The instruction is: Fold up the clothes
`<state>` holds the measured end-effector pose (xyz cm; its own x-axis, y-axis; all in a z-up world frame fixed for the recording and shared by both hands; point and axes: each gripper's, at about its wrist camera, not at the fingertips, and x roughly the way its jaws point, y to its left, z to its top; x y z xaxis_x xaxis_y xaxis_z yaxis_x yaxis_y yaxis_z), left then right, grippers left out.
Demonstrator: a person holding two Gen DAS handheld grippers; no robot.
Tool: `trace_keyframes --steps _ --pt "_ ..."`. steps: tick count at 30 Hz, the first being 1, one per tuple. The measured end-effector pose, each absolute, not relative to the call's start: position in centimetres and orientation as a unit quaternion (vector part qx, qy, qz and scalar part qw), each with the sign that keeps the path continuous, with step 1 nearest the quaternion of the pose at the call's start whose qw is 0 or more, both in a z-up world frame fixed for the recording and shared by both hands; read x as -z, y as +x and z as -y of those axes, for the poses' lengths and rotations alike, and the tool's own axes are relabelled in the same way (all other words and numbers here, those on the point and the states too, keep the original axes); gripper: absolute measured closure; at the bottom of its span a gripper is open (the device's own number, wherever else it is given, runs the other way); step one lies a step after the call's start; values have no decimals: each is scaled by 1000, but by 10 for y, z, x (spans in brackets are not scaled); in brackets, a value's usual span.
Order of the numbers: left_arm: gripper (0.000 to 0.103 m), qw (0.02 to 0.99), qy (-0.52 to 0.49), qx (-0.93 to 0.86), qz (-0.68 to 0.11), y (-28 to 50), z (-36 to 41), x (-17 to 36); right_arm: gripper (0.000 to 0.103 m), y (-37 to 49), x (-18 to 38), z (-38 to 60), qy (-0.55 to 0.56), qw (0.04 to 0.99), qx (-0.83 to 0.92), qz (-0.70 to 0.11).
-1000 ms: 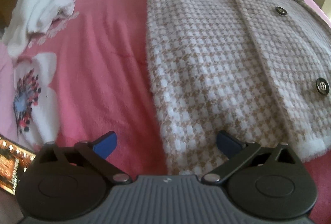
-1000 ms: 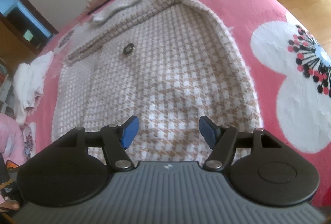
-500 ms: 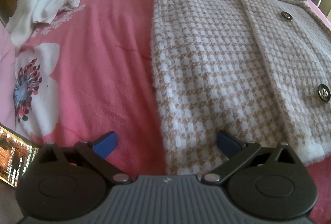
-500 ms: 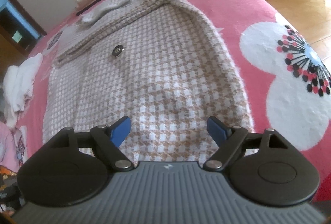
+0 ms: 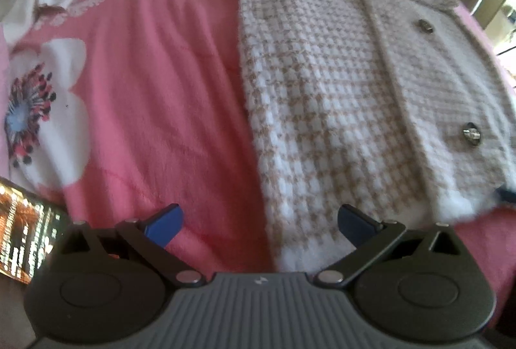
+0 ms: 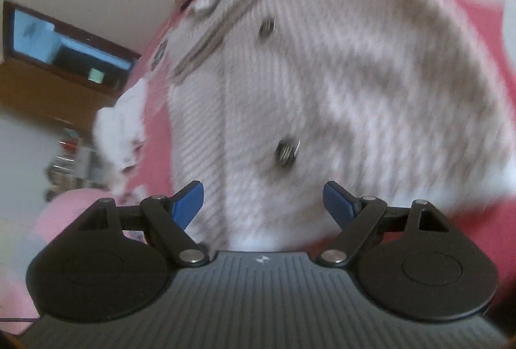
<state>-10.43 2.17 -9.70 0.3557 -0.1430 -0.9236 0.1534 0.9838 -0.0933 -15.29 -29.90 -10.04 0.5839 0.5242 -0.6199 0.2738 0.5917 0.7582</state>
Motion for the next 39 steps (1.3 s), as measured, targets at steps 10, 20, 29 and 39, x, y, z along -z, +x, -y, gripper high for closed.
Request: trace_keyframes --steps 10,20,29,39 --pt "32 816 -58 118 -563 -106 -46 94 22 -156 143 234 550 660 -129 -496" --pt "70 816 -69 129 -559 -96 -46 97 28 -143 164 197 568 660 -50 -489" --pt "93 808 -104 147 -560 -94 -47 98 79 -137 173 198 611 651 -21 -450" --pt "96 821 -148 175 -523 -89 -51 70 66 -146 188 204 662 621 -63 -415"
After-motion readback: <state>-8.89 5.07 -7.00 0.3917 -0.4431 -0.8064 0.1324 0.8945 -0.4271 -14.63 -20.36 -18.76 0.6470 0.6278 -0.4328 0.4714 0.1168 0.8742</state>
